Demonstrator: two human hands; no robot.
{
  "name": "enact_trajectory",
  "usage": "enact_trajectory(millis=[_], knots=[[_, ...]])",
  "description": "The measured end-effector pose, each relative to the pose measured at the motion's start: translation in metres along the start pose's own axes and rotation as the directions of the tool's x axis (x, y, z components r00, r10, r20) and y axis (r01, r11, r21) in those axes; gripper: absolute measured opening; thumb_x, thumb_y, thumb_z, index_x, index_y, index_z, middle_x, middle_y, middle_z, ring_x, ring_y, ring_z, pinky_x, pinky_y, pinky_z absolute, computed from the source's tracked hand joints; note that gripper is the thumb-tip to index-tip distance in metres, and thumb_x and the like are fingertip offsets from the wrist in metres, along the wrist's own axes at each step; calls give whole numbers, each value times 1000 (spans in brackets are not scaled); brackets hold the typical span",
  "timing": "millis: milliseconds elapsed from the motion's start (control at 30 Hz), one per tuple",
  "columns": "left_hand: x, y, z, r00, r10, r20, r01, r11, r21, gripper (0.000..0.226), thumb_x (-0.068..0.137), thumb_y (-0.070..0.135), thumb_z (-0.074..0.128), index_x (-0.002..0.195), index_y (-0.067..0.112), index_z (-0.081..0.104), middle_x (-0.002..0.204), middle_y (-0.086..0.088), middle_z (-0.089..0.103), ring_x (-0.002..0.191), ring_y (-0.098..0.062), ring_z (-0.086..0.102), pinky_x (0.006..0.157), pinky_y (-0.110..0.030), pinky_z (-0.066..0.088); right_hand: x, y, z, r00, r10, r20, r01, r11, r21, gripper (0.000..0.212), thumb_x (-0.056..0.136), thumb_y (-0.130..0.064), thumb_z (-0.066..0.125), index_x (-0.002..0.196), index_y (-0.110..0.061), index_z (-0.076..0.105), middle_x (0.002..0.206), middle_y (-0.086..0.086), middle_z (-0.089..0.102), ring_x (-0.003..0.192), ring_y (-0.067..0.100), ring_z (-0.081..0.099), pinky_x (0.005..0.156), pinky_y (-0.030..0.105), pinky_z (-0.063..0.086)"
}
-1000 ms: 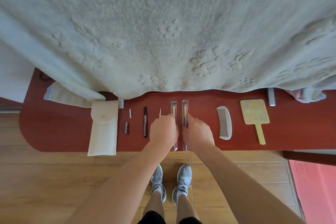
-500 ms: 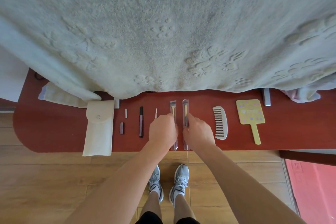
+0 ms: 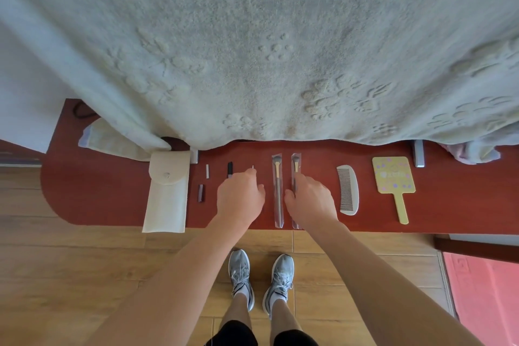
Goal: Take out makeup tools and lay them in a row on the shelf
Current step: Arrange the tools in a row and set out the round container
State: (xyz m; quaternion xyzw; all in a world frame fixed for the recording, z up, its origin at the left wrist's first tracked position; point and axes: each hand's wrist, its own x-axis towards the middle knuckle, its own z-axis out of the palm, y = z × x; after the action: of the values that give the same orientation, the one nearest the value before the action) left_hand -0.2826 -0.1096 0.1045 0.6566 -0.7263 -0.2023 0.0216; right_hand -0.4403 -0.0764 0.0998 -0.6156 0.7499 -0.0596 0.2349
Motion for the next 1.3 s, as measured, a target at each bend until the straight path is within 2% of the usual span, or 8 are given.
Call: enact_trajectory(millis=[100, 267, 400, 567, 767, 1033, 1200, 1300], knots=[[-5, -20, -11, 998, -36, -52, 35, 999, -16, 32, 96, 28, 60, 124, 14, 64, 104, -2, 69, 89, -20, 70, 68, -30, 53, -2, -23, 3, 999, -29, 18, 29, 1000, 2, 19, 95, -30, 49, 107, -16, 55, 87, -1, 62, 79, 20, 61, 65, 29, 50], [-12, -43, -9, 995, -76, -56, 73, 995, -65, 36, 96, 29, 61, 128, 13, 62, 109, -3, 66, 95, -20, 68, 70, -25, 47, -7, -54, 22, 994, -74, 84, 77, 997, -27, 12, 95, -30, 48, 94, -19, 50, 72, -4, 56, 66, 18, 56, 53, 27, 42], [-13, -56, -2, 995, -83, -54, 75, 987, -142, 37, 96, 26, 63, 131, 14, 61, 114, -4, 66, 101, -21, 67, 81, -28, 52, -11, -69, 32, 989, -72, 127, 76, 997, -30, 29, 97, -35, 49, 118, -16, 53, 83, -2, 62, 72, 17, 61, 62, 30, 53], [-11, -65, 3, 998, -48, -44, 39, 979, -200, 40, 96, 23, 63, 134, 13, 59, 119, -6, 66, 108, -22, 65, 91, -30, 51, -11, -80, 39, 986, -38, 160, 48, 997, -60, 29, 97, -32, 49, 121, -16, 52, 83, -2, 63, 70, 16, 61, 62, 30, 55], [-9, -67, 5, 999, -15, -36, 4, 961, -276, 40, 92, 16, 68, 131, 11, 63, 116, -8, 71, 107, -23, 66, 93, -33, 52, -7, -84, 38, 986, 4, 167, 13, 995, -100, 23, 96, -22, 48, 117, -13, 52, 82, 0, 62, 67, 18, 59, 58, 28, 50], [-6, -54, 8, 1000, 19, 7, -16, 951, -309, 42, 93, 16, 67, 134, 13, 61, 119, -7, 70, 108, -22, 66, 95, -35, 54, 0, -77, 32, 988, 30, 150, -10, 992, -129, 20, 96, -22, 50, 114, -13, 54, 82, 1, 61, 65, 18, 57, 58, 27, 51], [-5, -45, 9, 999, 29, 32, -17, 949, -316, 42, 93, 17, 66, 135, 13, 60, 118, -7, 70, 107, -23, 66, 96, -36, 53, 1, -71, 28, 988, 45, 148, -26, 991, -128, 15, 95, -20, 50, 106, -11, 56, 76, 0, 56, 64, 19, 55, 56, 28, 48], [-6, -38, 11, 999, 31, 35, -18, 948, -318, 42, 94, 18, 66, 135, 14, 60, 119, -7, 69, 108, -22, 66, 97, -34, 53, 1, -67, 26, 987, 55, 150, -38, 992, -117, 16, 96, -21, 50, 109, -13, 55, 79, 0, 57, 65, 19, 55, 54, 25, 43]])
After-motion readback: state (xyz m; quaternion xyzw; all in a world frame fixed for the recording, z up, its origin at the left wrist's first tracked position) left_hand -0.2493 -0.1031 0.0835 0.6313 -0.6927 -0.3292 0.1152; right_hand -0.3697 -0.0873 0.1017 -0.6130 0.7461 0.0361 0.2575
